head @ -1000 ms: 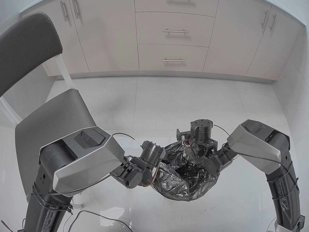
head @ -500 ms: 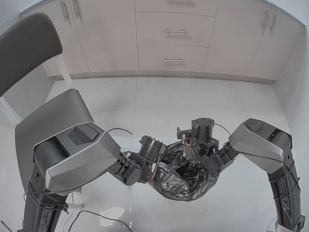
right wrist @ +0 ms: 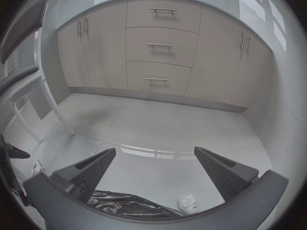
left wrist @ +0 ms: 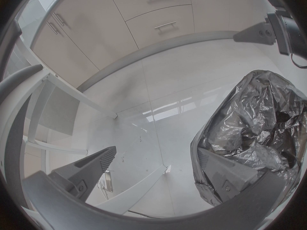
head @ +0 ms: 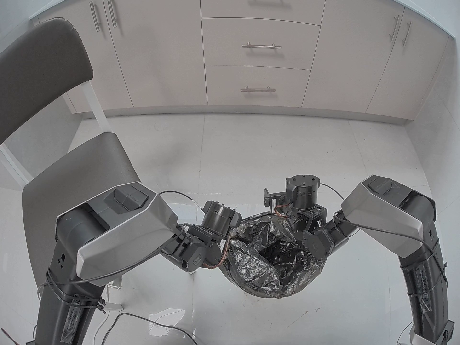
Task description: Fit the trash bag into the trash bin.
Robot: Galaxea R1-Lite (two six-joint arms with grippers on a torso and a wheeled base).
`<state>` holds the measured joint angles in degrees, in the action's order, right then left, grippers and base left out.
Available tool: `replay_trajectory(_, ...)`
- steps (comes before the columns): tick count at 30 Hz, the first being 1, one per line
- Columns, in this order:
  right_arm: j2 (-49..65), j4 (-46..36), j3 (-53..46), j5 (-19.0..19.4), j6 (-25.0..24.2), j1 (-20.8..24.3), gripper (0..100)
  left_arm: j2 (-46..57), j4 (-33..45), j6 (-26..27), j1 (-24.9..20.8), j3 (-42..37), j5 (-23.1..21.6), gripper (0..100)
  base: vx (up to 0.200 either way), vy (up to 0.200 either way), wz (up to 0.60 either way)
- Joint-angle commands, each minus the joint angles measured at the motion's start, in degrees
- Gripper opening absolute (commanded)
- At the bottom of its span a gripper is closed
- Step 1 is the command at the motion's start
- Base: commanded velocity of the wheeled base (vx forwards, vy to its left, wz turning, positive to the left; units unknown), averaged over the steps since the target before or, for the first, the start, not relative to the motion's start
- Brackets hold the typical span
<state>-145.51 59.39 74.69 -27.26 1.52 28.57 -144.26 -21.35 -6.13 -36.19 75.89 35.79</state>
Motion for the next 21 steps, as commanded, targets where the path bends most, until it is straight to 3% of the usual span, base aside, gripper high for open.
replay_trajectory(1, -0.2, 0.0, 0.0, 0.0, -0.5, 0.0, 100, -2.1, -0.2, 0.0, 0.2, 0.5, 0.0, 100, 0.000, 0.000, 0.00)
replay_trajectory(18, -0.4, -0.2, -0.1, 0.0, -0.5, -0.1, 100, -4.3, 1.1, 0.0, 0.0, 2.5, -0.6, 100, 0.000, 0.000, 0.00)
replay_trajectory(21, 2.2, -0.6, -3.9, 0.0, -0.4, -0.1, 100, -2.6, 1.9, -0.5, -0.5, 0.8, -0.8, 100, 0.000, 0.000, 0.00)
